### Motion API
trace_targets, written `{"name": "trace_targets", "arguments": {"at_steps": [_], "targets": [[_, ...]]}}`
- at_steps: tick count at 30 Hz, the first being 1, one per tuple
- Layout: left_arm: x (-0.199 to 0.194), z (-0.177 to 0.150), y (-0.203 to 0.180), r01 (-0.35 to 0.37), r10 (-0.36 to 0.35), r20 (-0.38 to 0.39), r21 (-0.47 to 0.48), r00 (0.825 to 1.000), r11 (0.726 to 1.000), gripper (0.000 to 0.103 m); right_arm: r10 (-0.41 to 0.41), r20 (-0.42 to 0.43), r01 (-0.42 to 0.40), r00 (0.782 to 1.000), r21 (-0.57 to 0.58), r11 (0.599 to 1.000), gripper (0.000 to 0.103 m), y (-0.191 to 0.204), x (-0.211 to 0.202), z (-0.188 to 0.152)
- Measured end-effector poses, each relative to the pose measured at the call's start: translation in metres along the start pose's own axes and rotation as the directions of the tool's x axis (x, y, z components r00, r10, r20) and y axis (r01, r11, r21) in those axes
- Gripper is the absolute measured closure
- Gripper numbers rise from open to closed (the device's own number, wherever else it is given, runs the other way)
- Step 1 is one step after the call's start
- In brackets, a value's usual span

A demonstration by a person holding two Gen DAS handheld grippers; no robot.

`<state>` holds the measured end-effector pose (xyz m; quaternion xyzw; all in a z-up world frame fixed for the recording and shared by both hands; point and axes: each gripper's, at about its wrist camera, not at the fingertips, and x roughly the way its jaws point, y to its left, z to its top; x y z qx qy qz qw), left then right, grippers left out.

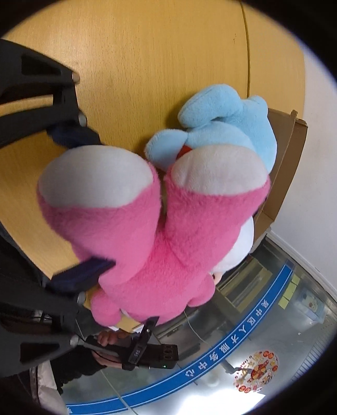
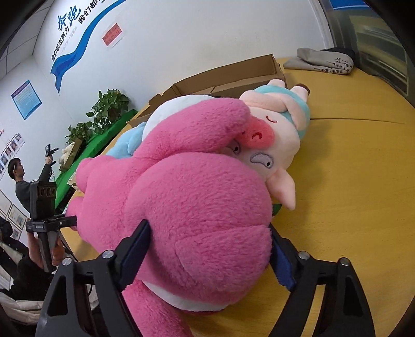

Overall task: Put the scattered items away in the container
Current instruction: 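Close both grippers on the large pink plush, then lift the pink plush with both grippers and carry it over the box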

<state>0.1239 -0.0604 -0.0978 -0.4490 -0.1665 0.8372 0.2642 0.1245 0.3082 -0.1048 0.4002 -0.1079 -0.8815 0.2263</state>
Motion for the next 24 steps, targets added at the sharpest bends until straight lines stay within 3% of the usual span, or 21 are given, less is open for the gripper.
{"name": "trace_targets", "arguments": {"at_steps": [4, 7, 17, 24], "targets": [[-0.009, -0.004, -0.006, -0.026, 0.026, 0.016, -0.001, 1.000, 1.000, 0.051, 0.004, 0.029, -0.004, 1.000, 0.005, 1.000, 0.034, 0.009, -0.011, -0.004], [-0.021, -0.009, -0.010, -0.042, 0.042, 0.036, -0.007, 0.998, 0.999, 0.056, 0.000, 0.056, 0.000, 0.998, -0.013, 1.000, 0.041, 0.021, -0.025, -0.007], [-0.057, -0.002, -0.023, -0.061, 0.059, 0.084, 0.024, 0.995, 0.998, 0.058, 0.029, 0.100, -0.025, 0.995, -0.040, 0.999, 0.047, 0.049, -0.039, -0.001], [-0.044, -0.017, 0.003, -0.031, 0.031, 0.045, 0.007, 0.998, 0.999, 0.058, -0.007, 0.031, 0.007, 0.999, -0.001, 1.000, 0.046, 0.042, -0.018, -0.005]]}}
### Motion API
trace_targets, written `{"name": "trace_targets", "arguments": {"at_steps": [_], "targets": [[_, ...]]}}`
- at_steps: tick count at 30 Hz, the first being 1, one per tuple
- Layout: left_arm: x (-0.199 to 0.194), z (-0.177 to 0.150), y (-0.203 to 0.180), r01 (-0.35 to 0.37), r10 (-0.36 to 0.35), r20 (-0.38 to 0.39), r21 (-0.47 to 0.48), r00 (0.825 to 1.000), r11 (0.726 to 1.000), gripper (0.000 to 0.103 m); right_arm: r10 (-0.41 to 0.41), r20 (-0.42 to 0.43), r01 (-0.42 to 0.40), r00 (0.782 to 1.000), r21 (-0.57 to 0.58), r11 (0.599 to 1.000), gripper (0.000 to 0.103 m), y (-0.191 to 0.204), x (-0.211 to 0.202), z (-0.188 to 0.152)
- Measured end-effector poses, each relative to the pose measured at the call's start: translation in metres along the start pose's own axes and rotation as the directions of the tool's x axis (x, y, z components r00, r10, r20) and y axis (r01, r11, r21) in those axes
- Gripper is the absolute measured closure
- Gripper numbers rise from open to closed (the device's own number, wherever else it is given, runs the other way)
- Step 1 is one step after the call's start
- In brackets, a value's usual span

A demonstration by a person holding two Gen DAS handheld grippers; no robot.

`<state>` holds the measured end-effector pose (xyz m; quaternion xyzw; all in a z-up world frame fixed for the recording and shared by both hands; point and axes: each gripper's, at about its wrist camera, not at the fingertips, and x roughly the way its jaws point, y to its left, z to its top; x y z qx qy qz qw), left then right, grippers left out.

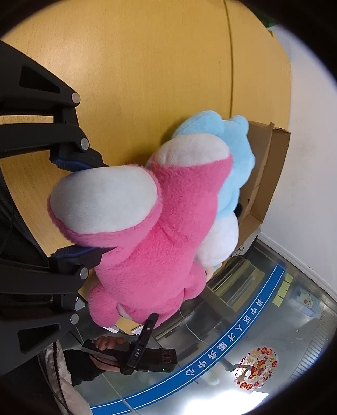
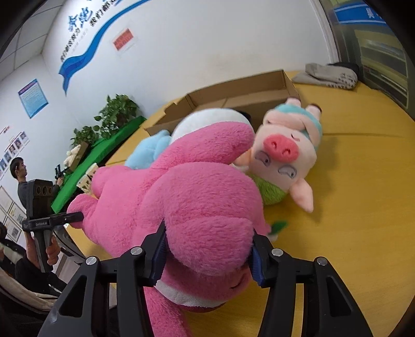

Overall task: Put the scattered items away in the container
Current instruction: 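Lift the pink plush with both grippers and carry it over the box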

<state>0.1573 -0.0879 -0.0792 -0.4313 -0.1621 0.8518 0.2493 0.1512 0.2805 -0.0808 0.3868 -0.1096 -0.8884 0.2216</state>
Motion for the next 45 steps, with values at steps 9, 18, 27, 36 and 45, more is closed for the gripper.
{"name": "trace_targets", "arguments": {"at_steps": [9, 18, 27, 36, 45], "targets": [[0.001, -0.005, 0.007, 0.009, -0.009, -0.003, -0.012, 1.000, 1.000, 0.058, -0.085, 0.016, 0.086, 0.996, -0.039, 0.996, 0.046, 0.023, -0.005, 0.003], [-0.002, -0.005, -0.005, -0.022, 0.022, -0.006, -0.002, 1.000, 1.000, 0.058, -0.134, 0.077, 0.140, 0.988, -0.085, 0.987, 0.046, 0.041, -0.014, 0.003], [-0.035, 0.017, -0.043, -0.003, -0.004, 0.100, 0.065, 0.995, 0.998, 0.058, -0.107, 0.166, 0.125, 0.980, -0.099, 0.987, 0.048, 0.050, -0.041, 0.018], [-0.057, 0.114, -0.068, -0.011, -0.040, 0.238, 0.209, 0.970, 0.978, 0.058, -0.067, 0.315, 0.117, 0.947, -0.141, 0.983, 0.048, 0.051, -0.061, 0.092], [-0.020, 0.281, -0.049, -0.027, -0.046, 0.303, 0.233, 0.952, 0.972, 0.058, -0.018, 0.334, 0.075, 0.942, -0.159, 0.984, 0.048, 0.016, 0.013, 0.259]]}}
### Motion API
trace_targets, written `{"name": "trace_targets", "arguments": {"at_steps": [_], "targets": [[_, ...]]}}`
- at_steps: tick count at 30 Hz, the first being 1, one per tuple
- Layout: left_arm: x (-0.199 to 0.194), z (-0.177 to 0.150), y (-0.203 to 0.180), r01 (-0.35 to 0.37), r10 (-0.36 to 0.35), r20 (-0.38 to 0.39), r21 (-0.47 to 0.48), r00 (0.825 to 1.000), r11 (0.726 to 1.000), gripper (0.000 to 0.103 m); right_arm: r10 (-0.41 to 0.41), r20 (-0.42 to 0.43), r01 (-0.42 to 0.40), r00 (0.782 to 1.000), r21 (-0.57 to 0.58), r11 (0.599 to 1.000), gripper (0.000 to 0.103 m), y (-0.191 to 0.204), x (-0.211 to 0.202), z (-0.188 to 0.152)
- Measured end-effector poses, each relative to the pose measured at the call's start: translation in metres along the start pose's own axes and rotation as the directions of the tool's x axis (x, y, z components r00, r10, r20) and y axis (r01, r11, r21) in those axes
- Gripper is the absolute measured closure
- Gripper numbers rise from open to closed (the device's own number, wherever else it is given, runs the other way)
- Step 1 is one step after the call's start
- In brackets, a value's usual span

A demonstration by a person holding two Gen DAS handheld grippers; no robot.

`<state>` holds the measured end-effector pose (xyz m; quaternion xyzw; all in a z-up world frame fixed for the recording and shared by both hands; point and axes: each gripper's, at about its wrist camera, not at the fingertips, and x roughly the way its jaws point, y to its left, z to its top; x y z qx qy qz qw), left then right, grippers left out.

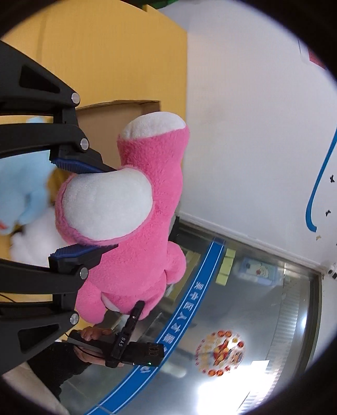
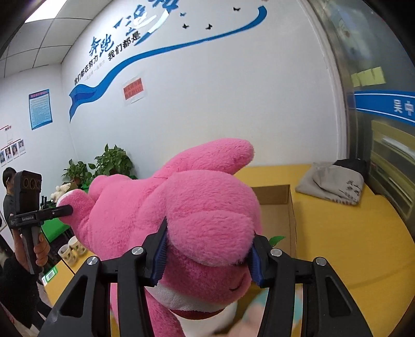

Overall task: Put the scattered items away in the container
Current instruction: 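Lift the pink plush with both grippers and carry it over the box, then open both grippers to drop the pink plush into the box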

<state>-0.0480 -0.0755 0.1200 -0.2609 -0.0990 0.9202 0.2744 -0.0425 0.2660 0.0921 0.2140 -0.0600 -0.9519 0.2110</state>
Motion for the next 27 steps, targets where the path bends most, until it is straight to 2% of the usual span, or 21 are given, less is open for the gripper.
{"name": "trace_targets", "arguments": {"at_steps": [4, 7, 11, 15, 17, 19, 23, 24, 25, 26, 27], "targets": [[0.078, 0.049, 0.036, -0.024, 0.023, -0.045, -0.036, 0.999, 0.999, 0.058, -0.010, -0.067, 0.012, 0.998, 0.034, 0.999, 0.048, -0.043, 0.089, 0.039], [0.143, 0.064, 0.071, -0.039, 0.033, -0.108, -0.059, 0.994, 0.997, 0.058, -0.023, -0.143, 0.035, 0.989, 0.085, 0.996, 0.048, -0.084, 0.153, 0.051], [0.243, 0.057, 0.120, -0.084, 0.057, -0.246, -0.102, 0.968, 0.991, 0.058, -0.057, -0.244, 0.088, 0.968, 0.115, 0.989, 0.048, -0.132, 0.226, 0.049], [0.312, 0.035, 0.152, -0.141, 0.085, -0.361, -0.132, 0.929, 0.981, 0.058, -0.104, -0.358, 0.155, 0.928, 0.117, 0.981, 0.048, -0.165, 0.286, 0.025], [0.329, 0.025, 0.162, -0.163, 0.095, -0.380, -0.152, 0.920, 0.975, 0.058, -0.128, -0.399, 0.184, 0.908, 0.105, 0.977, 0.048, -0.171, 0.305, 0.013], [0.332, 0.022, 0.167, -0.181, 0.109, -0.382, -0.157, 0.918, 0.971, 0.058, -0.121, -0.389, 0.182, 0.913, 0.123, 0.976, 0.047, -0.174, 0.307, 0.013], [0.328, 0.013, 0.173, -0.215, 0.133, -0.417, -0.158, 0.899, 0.964, 0.057, -0.123, -0.399, 0.188, 0.909, 0.128, 0.974, 0.047, -0.174, 0.307, 0.015], [0.327, 0.010, 0.175, -0.231, 0.151, -0.426, -0.144, 0.892, 0.962, 0.054, -0.128, -0.399, 0.192, 0.908, 0.124, 0.973, 0.046, -0.174, 0.307, 0.015], [0.326, 0.007, 0.176, -0.248, 0.168, -0.439, -0.133, 0.883, 0.960, 0.051, -0.133, -0.398, 0.197, 0.907, 0.123, 0.973, 0.043, -0.174, 0.309, 0.014], [0.325, 0.003, 0.177, -0.263, 0.176, -0.454, -0.136, 0.873, 0.955, 0.051, -0.139, -0.402, 0.206, 0.905, 0.128, 0.970, 0.034, -0.174, 0.309, 0.013], [0.321, 0.001, 0.179, -0.266, 0.171, -0.460, -0.151, 0.871, 0.952, 0.050, -0.145, -0.408, 0.219, 0.901, 0.139, 0.966, 0.028, -0.175, 0.309, 0.012]]}}
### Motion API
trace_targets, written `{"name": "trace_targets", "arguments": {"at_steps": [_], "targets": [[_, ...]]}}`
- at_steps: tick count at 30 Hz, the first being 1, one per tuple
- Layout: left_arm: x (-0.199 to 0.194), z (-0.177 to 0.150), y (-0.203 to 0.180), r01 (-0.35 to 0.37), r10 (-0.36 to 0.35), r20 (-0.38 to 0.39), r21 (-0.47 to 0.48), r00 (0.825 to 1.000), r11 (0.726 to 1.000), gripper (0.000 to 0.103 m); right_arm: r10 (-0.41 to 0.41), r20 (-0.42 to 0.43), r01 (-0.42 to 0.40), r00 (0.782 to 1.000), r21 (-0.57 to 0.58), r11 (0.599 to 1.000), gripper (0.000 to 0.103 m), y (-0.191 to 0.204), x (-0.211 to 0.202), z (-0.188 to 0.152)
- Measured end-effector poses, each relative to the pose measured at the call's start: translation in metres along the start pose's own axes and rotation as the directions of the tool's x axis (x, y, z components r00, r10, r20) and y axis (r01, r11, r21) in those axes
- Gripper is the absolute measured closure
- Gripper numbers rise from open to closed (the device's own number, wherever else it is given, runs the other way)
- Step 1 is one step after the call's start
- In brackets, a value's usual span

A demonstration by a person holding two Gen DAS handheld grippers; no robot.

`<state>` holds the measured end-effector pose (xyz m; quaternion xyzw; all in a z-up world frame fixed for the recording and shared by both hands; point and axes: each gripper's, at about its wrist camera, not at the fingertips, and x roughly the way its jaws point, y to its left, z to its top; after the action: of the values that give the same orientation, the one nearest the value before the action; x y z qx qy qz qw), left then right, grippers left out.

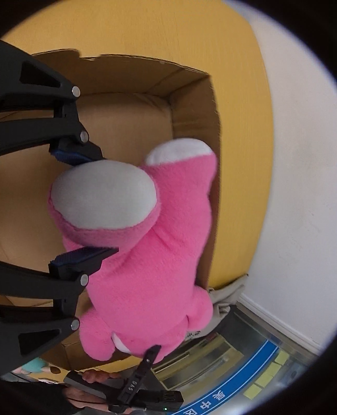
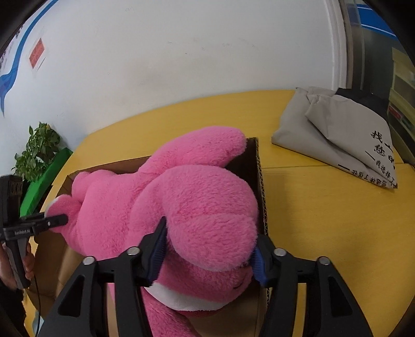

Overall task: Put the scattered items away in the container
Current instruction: 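Open both grippers to drop the pink plush into the box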

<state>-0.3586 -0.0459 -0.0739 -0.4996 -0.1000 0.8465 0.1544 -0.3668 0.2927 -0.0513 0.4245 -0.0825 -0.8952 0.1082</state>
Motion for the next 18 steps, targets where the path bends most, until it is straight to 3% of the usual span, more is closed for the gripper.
{"name": "trace_targets", "arguments": {"at_steps": [3, 6, 9, 13, 18], "targets": [[-0.028, -0.011, 0.002, 0.004, -0.004, 0.028, 0.011, 1.000, 1.000, 0.048, -0.014, 0.009, 0.014, 1.000, 0.006, 1.000, 0.024, -0.001, -0.014, -0.003], [-0.085, -0.036, -0.006, -0.017, 0.010, 0.105, 0.062, 0.994, 0.998, 0.046, 0.011, 0.064, -0.006, 0.998, -0.082, 0.997, 0.012, 0.014, -0.058, -0.016], [-0.153, -0.073, -0.012, 0.029, -0.046, 0.193, 0.088, 0.980, 0.996, 0.022, 0.116, 0.112, -0.098, 0.987, -0.158, 0.983, 0.003, 0.039, -0.128, -0.046], [-0.228, -0.141, -0.025, 0.055, -0.079, 0.259, 0.100, 0.963, 0.993, 0.021, 0.247, 0.134, -0.209, 0.960, -0.244, 0.947, 0.000, 0.078, -0.214, -0.101], [-0.250, -0.215, -0.018, 0.057, -0.063, 0.235, 0.034, 0.970, 0.998, 0.021, 0.344, 0.077, -0.299, 0.936, -0.342, 0.891, 0.000, 0.142, -0.260, -0.167]]}}
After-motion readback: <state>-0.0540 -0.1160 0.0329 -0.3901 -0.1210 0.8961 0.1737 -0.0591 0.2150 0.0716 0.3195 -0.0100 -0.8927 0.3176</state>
